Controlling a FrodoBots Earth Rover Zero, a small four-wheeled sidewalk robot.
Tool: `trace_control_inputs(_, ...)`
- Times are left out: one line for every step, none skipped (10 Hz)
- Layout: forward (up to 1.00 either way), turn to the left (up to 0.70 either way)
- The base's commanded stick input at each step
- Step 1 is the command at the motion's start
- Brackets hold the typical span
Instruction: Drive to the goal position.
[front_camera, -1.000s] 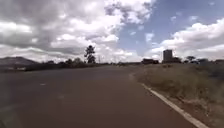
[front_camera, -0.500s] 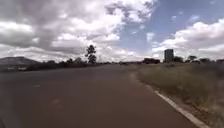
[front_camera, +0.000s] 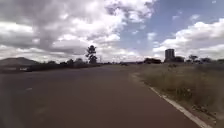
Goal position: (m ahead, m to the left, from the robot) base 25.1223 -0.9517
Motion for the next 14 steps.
trace_control_inputs(0.70,0.00)
trace_control_inputs(0.70,0.00)
trace_control_inputs(0.70,0.00)
trace_control_inputs(0.70,-0.08)
trace_control_inputs(0.70,-0.23)
trace_control_inputs(0.70,-0.28)
trace_control_inputs(0.70,-0.28)
trace_control_inputs(0.70,-0.28)
trace_control_inputs(0.70,-0.28)
trace_control_inputs(0.70,-0.14)
trace_control_inputs(0.70,0.00)
trace_control_inputs(0.70,0.00)
trace_control_inputs(0.70,0.00)
trace_control_inputs(0.70,0.00)
